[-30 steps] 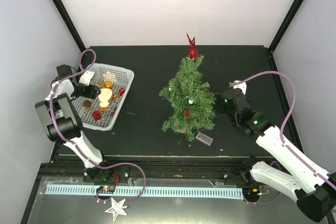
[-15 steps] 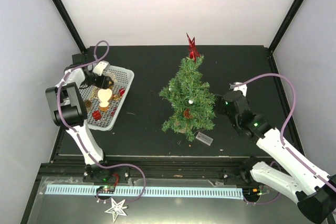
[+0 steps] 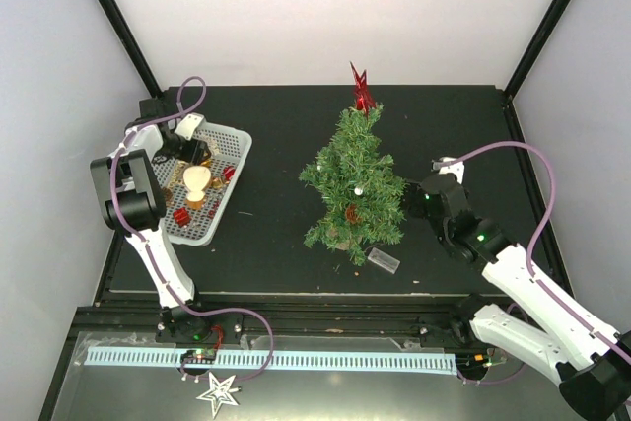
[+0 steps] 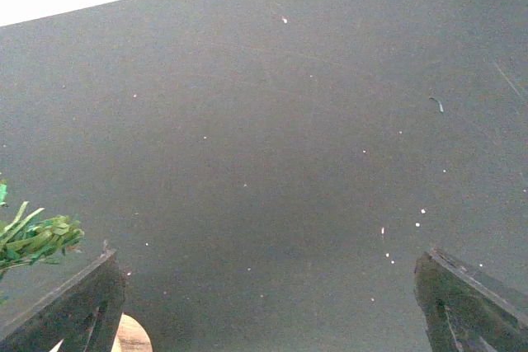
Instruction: Decorate the small christmas tree
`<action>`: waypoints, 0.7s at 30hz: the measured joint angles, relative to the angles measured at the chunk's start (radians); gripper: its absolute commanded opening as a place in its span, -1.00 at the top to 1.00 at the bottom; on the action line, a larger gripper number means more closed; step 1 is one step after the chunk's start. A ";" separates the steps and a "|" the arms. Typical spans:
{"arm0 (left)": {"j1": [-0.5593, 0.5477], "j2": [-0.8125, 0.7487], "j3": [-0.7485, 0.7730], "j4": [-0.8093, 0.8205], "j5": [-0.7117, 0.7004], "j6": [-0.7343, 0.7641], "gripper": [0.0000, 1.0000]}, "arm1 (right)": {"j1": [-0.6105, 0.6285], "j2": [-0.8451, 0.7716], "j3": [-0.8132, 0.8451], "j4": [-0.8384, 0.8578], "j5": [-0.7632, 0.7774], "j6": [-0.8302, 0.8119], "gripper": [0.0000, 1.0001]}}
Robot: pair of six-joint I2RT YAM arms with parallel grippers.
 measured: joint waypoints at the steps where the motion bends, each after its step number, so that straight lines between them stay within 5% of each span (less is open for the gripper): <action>1: 0.000 0.000 0.000 0.000 -0.001 0.000 -0.25 | -0.002 0.000 -0.003 0.001 0.000 0.000 -0.91; 13: 0.000 0.000 -0.014 -0.016 -0.001 0.004 -0.04 | -0.002 0.000 -0.007 0.003 -0.001 0.000 -0.91; 17: 0.000 0.000 -0.020 -0.024 -0.001 0.010 0.28 | -0.003 0.000 -0.007 0.003 -0.001 0.000 -0.91; 21: 0.000 0.000 -0.028 -0.027 0.003 0.012 0.92 | -0.003 -0.002 -0.007 0.003 -0.001 -0.003 -0.91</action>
